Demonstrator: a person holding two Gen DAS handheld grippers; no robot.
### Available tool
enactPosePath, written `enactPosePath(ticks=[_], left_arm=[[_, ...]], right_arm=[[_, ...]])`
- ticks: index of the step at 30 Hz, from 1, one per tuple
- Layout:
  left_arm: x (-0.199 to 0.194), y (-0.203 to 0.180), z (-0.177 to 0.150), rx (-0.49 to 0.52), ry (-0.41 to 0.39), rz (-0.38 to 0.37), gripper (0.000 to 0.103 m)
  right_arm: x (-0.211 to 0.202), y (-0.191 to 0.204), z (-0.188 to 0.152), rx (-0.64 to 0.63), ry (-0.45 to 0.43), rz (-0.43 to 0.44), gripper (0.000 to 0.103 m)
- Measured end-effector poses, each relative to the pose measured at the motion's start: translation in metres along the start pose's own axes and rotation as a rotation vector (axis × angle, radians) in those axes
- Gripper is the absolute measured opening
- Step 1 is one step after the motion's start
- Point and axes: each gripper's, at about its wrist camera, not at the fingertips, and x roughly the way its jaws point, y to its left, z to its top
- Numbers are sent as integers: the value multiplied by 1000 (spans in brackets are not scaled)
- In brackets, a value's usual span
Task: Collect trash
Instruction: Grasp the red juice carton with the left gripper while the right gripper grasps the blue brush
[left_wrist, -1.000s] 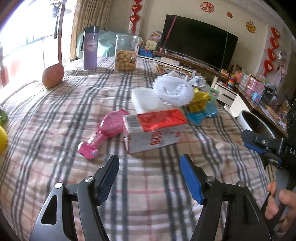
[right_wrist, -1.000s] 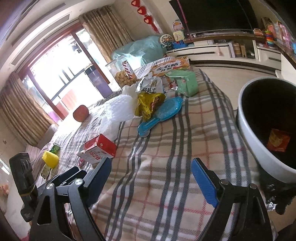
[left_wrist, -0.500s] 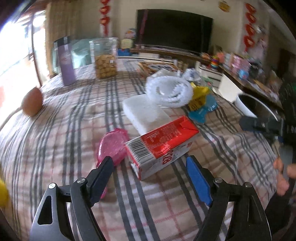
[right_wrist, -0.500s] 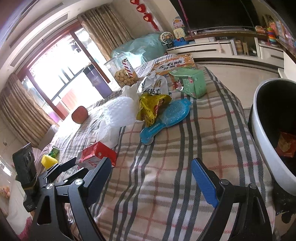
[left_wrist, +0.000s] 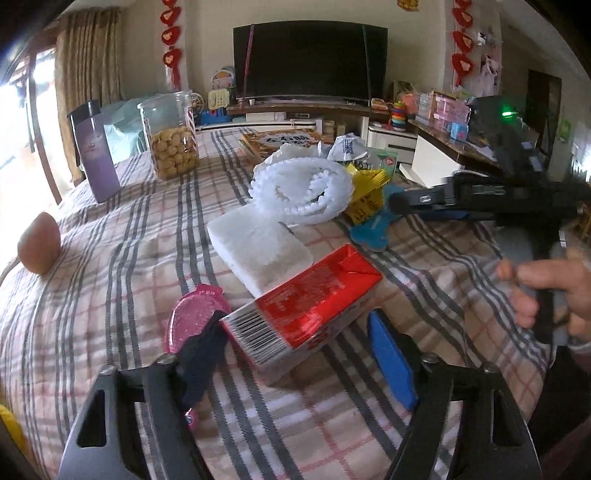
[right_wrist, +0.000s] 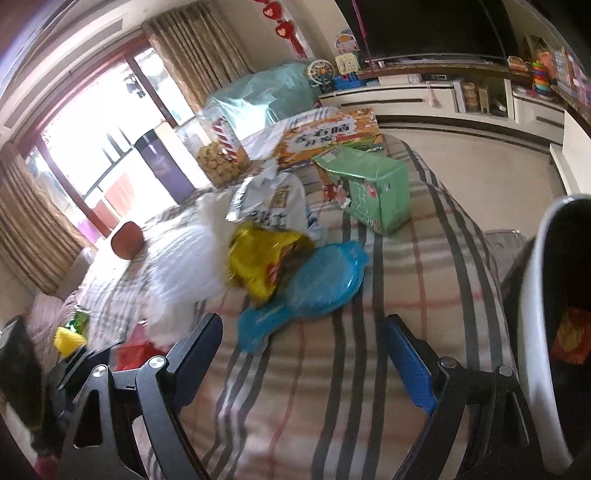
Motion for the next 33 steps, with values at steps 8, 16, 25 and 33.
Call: enactPosePath(ticks=[8, 16, 25, 33], left_arm=[[-3, -3, -8, -120, 14, -20, 36], [-12, -25, -17, -194, -3, 51, 35], [-22, -49, -25, -224, -9, 54, 36], [-27, -47, -21, -164, -15, 68, 56]], right_arm=[[8, 3, 5, -32, 0, -18, 41], [-27, -8, -22, 3, -12, 60, 23], [-58, -17, -68, 6, 58, 105, 9], [-63, -6, -37, -153, 6, 53, 59]])
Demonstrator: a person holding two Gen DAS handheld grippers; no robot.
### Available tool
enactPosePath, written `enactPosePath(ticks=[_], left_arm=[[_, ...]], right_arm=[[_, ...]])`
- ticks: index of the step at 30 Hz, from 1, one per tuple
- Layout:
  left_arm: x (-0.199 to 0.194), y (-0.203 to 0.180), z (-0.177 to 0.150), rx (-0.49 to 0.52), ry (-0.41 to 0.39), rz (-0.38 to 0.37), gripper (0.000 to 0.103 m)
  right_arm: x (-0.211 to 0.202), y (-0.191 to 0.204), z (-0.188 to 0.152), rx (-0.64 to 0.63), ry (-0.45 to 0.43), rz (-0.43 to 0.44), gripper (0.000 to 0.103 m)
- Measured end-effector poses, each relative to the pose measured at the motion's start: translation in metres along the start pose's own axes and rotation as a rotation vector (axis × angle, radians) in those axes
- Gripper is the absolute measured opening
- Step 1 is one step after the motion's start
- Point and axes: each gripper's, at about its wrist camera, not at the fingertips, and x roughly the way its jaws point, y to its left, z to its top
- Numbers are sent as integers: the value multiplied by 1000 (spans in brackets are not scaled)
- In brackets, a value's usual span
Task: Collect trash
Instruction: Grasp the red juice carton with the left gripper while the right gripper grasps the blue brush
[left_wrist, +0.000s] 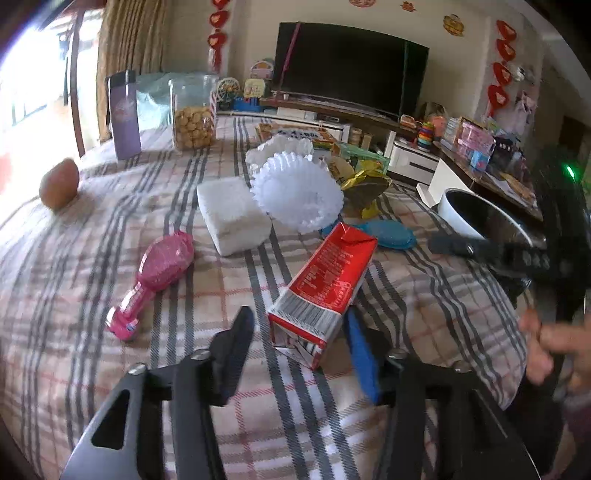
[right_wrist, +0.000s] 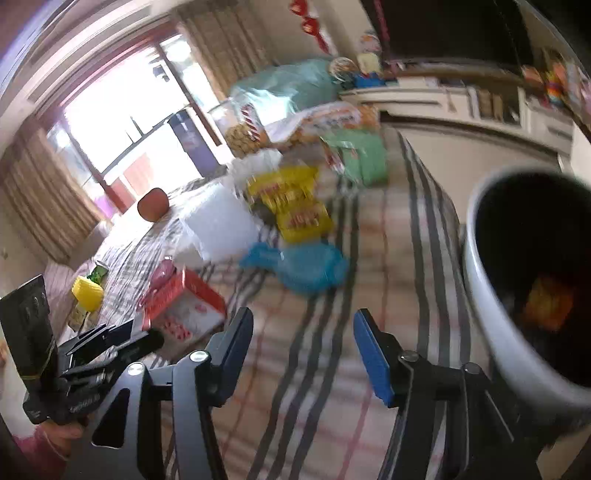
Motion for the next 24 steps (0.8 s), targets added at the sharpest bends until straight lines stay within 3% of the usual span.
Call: enactPosePath(ticks=[5, 9, 10, 12, 16, 20, 24], left_arm=[[4, -2, 1, 71, -4, -15, 58], [9, -5, 2, 103, -2, -27, 58], [11, -6, 2, 107, -1, -31, 56], [14, -6, 1, 102, 9, -43, 35], [13, -3, 2, 52, 5, -31, 34], [10, 1, -1, -1, -3, -17, 34], [9, 4, -4, -41, -2, -21, 34]], right_arm=[[33, 7, 27, -138, 84, 4, 59], [54, 14, 28, -232, 143, 4, 60], [57, 17, 27, -254, 151, -1, 60], [60, 21, 23, -285, 155, -1, 59], [53, 21, 16, -269, 149, -15, 54], [35, 15, 2, -168, 155, -5, 54], [21, 20, -9, -144, 152, 37, 61]])
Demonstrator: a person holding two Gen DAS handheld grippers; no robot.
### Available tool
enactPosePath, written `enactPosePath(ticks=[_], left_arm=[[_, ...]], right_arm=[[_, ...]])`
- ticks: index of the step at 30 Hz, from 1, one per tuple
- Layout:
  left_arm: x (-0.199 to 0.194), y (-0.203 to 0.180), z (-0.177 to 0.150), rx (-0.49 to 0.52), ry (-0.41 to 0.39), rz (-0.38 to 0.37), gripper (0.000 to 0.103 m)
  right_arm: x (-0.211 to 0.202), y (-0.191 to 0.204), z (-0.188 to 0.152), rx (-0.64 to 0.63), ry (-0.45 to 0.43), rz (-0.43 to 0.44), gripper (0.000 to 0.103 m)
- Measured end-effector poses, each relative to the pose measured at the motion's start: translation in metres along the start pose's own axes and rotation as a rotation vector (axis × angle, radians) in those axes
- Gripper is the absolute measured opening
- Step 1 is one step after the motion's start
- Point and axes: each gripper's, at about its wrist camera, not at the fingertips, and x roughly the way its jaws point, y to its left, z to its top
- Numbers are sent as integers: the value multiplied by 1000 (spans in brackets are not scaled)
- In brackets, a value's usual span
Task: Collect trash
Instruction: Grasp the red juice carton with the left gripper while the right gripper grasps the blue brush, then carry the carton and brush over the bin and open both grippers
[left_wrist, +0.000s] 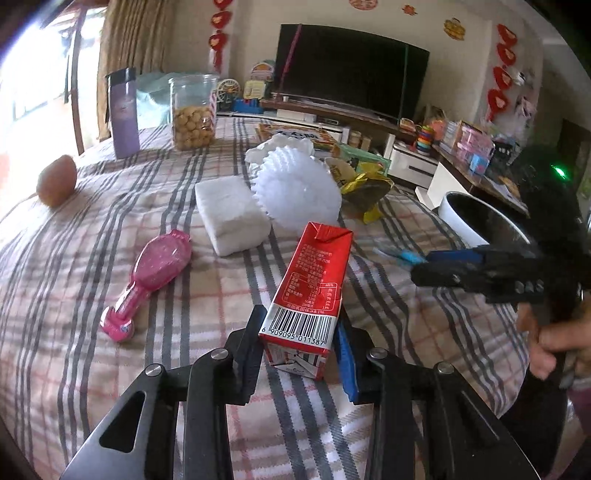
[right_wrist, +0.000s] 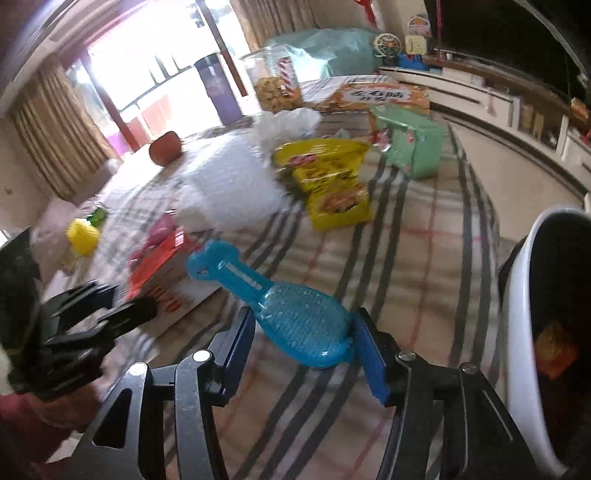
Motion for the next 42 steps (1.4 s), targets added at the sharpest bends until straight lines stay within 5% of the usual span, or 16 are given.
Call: enactPosePath(ticks=[3, 8, 11, 21, 42], left_arm=[[0, 0, -1, -7, 2, 0, 33], [-4, 2, -2, -15, 6, -3, 33], [-5, 1, -2, -20, 7, -2, 33], [-3, -22, 8, 5, -2, -43, 30], [27, -105, 40, 127, -35, -182, 30]], right_arm=[[3, 9, 1, -88, -4, -64, 78], [18, 9, 7, -121, 9, -12, 77], [19, 4, 7, -87, -1, -32, 60], [-29, -28, -14, 127, -96, -12, 60], [-120, -88, -46, 265, -238, -151, 60]])
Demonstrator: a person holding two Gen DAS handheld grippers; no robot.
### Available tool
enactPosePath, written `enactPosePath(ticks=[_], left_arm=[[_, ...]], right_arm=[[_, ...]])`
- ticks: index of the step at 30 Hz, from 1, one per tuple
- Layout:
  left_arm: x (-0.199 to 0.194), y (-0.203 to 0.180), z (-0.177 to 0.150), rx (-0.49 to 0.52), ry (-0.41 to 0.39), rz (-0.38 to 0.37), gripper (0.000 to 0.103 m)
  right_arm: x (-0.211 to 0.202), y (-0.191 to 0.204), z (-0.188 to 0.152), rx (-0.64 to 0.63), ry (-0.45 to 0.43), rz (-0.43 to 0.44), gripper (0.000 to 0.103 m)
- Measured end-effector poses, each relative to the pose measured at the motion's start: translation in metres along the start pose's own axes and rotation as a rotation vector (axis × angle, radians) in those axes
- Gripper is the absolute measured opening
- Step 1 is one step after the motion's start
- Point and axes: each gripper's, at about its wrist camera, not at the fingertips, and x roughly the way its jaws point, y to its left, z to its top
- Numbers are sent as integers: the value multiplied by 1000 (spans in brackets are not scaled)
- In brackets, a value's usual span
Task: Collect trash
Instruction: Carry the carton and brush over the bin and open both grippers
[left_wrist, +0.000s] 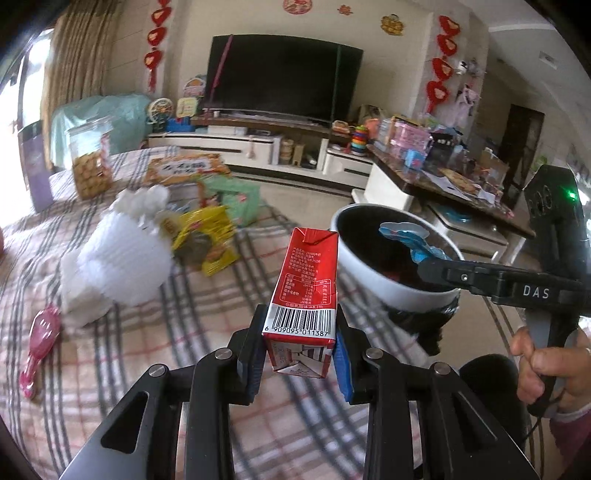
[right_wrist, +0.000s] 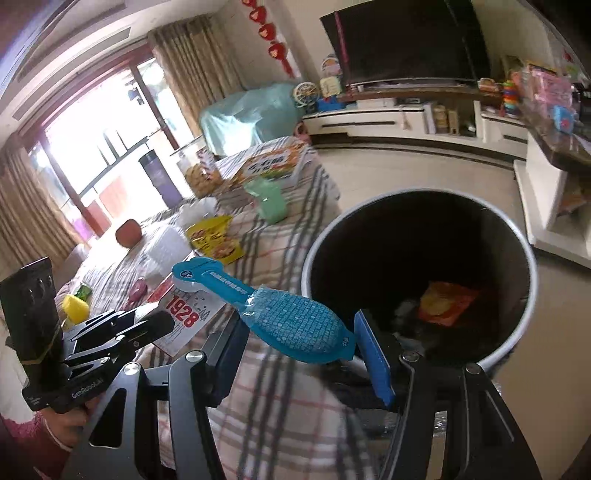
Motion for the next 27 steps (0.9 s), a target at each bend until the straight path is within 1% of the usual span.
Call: enactPosePath(ticks=[8, 14, 27], left_arm=[[18, -21, 13, 44, -2, -33, 30], [30, -29, 19, 54, 5, -41, 30], [53, -52, 38, 92, 2, -62, 30]], right_arm=[[-12, -19, 3, 27, -29, -26, 60], [-16, -36, 4, 50, -36, -40, 60], [-20, -57, 14, 72, -45, -59, 60]])
